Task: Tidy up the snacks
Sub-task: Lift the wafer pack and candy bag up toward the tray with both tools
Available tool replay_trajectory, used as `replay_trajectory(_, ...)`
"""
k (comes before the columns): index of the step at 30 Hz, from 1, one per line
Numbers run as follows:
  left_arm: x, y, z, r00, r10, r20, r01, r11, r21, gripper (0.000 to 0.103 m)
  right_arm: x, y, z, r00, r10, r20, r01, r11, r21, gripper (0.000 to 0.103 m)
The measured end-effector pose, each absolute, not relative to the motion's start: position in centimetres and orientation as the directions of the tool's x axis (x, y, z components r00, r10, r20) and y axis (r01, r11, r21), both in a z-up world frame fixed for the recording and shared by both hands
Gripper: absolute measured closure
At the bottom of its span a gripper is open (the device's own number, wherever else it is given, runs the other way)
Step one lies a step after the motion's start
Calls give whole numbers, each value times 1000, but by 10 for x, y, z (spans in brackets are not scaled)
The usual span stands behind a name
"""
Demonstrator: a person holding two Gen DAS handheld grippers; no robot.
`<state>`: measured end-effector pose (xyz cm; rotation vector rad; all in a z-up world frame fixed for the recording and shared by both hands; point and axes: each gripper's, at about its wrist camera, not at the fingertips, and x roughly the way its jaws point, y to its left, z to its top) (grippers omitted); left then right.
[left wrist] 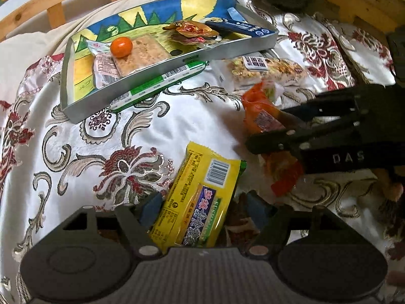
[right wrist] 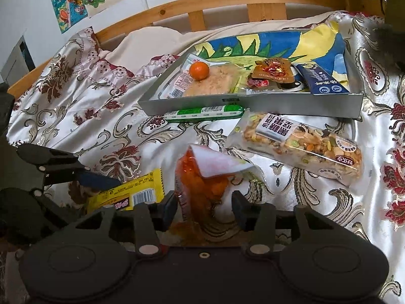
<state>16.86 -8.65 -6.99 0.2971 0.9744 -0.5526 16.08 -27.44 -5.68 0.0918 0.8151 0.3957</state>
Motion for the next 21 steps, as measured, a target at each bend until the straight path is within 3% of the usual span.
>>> replay_trajectory(3, 168, -90, -71, 448, -284, -848, 572, 819, 28, 42, 164, -277, -60, 611, 386, -691, -287, 922, 261, 50)
replay_trajectory(6, 168, -89, -70, 448, -283, -848, 563, 826, 22, 43, 163, -275, -60, 618, 389, -683, -296, 920, 257, 63)
replay_trajectory(12, 167, -84, -67, 444, -287, -849, 530, 848, -9, 47, 154, -273, -58, 640, 375, -670, -304, 925, 228, 64)
replay_trajectory(21, 161, -64, -61, 445, -342, -828, 399, 903, -158, 48, 122, -277, -50, 664, 367, -652, -326, 926, 189, 68)
